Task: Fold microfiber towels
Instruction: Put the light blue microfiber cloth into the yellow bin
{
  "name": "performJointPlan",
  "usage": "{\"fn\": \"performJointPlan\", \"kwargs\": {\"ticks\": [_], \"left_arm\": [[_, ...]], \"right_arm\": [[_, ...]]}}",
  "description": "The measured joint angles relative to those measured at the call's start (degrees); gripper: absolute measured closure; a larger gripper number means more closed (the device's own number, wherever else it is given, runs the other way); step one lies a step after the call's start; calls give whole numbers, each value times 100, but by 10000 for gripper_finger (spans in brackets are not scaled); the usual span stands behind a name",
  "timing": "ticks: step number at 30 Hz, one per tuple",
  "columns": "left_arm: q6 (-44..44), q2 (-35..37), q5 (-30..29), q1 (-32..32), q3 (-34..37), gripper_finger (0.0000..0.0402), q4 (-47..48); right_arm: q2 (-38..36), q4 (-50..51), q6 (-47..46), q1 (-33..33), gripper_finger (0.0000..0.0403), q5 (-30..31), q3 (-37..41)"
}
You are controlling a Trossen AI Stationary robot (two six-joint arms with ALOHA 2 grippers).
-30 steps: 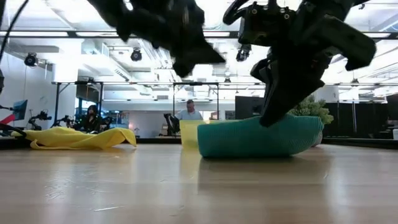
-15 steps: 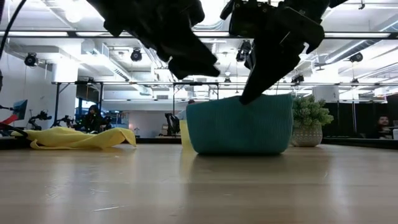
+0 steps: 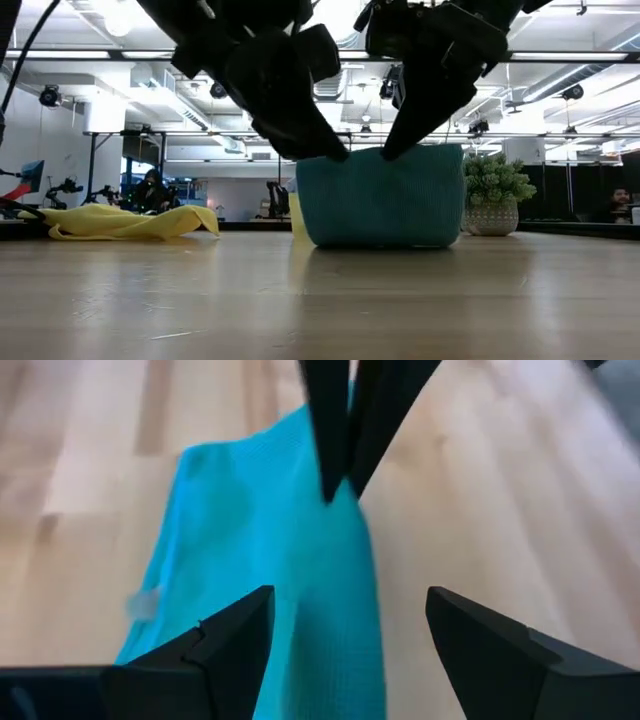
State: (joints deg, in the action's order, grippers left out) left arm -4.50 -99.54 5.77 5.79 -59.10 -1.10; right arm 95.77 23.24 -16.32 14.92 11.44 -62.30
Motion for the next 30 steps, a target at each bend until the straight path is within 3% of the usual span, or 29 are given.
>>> {"fn": "performJointPlan", "kwargs": {"ticks": [4,8,15,17,24,30], "left_arm": [[50,-34,-705,152,-89,157,539],[92,-2,-1241,268,-77,195,524],[243,61,-1378,411,-117,360,519],[252,61,-1378,447,-117,390,567],[198,67,-1378,484,-119,399,730],[53,70,-1359,485,-119,401,806]], "right_arm": [[0,-41,-17,-32,394,-3,0],[0,-114,-15,-69,394,-137,0],[0,-121,-12,-75,394,-136,-2],[0,-125,-12,-75,394,-135,-2],[-9,-197,114,-75,390,-90,-7],[-184,-592,329,-62,334,-92,-7]]}}
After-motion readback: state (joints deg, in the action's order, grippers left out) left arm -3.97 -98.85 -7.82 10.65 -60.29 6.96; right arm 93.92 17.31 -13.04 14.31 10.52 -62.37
